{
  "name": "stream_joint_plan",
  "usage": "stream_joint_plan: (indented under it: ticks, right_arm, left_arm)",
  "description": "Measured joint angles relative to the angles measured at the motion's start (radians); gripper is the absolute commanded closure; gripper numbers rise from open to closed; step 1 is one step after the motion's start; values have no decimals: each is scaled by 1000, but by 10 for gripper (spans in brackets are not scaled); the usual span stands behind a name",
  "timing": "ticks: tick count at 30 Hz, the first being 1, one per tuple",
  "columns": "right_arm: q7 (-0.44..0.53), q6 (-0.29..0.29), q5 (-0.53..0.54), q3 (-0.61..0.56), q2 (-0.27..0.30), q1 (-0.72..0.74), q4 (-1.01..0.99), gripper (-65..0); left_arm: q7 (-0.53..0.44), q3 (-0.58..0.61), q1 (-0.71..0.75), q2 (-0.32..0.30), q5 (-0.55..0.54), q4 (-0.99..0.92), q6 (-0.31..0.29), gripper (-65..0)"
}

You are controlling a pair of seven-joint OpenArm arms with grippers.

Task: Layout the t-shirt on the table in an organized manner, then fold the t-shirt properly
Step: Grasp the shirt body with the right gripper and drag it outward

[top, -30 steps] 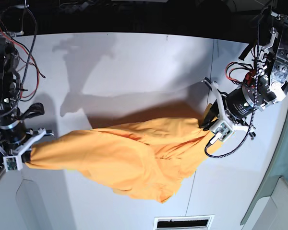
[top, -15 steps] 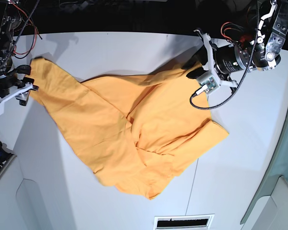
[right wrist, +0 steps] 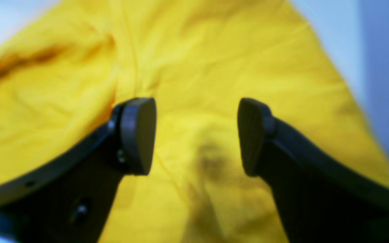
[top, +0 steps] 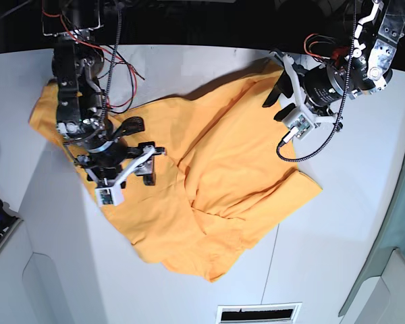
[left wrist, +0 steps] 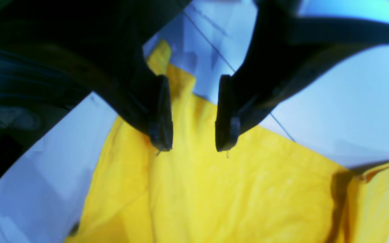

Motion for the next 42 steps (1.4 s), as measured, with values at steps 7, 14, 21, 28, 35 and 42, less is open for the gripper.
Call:
stream_joint_plan:
  ticks: [7, 14, 21, 28, 35, 42]
  right_arm:
    - [107, -51, -72, -176, -17, 138, -338, -293]
    - [133, -73, -83, -190, -35, 171, -384, -65]
    - [122, -69, -123, -151, -37, 165, -244, -34]
    - [120, -62, -122, -53, -34, 165, -184, -35]
    - [121, -69, -129, 67, -26, 166, -182, -87]
    - [120, -68, -132, 118, 98, 170, -182, 0]
  left_arm:
    - [-1, 0, 0, 11, 5, -13, 0, -247]
    - [-38, 0, -2, 102, 13, -153, 2, -205]
    - [-72, 0, -3, 166, 23, -275, -8, 0]
    - [-138, -3, -18, 164, 22, -372, -44, 0]
    - [-174, -1, -24, 138, -4, -414, -68, 0]
    - [-177, 0, -32, 81, 8, -414, -70, 0]
